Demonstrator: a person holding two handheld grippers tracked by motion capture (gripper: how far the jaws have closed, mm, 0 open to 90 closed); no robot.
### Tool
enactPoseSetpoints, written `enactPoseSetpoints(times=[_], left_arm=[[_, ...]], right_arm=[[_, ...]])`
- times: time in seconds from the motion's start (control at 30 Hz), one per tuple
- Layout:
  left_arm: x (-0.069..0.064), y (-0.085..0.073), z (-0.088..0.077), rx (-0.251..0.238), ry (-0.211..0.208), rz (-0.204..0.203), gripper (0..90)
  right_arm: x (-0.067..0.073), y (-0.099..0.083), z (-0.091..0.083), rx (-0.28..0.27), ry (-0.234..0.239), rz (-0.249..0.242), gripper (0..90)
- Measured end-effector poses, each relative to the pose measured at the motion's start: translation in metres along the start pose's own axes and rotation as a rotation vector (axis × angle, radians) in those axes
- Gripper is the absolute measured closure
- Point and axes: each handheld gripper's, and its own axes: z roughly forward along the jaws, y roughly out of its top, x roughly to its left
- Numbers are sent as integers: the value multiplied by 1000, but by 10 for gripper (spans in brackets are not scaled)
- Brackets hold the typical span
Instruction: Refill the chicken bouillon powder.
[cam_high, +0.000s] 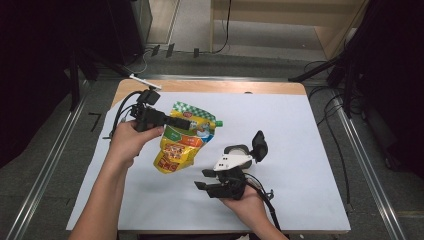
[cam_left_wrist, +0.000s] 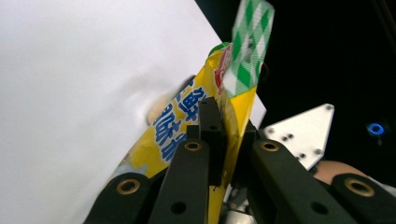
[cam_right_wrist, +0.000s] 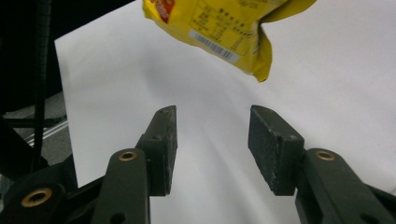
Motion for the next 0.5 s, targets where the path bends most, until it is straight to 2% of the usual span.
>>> enactPoseSetpoints(times=[0.1,0.33,0.5], left_arm=[[6,0,-3,-11,13,1,894],[25,-2,-8,-46,38,-42,893],[37,-2,-11,-83,66,-52,894]], right_arm=[[0,0,-1,3,4,-6,526],[1,0,0,20,10,-1,522],[2,-2,1,33,7,0,514]])
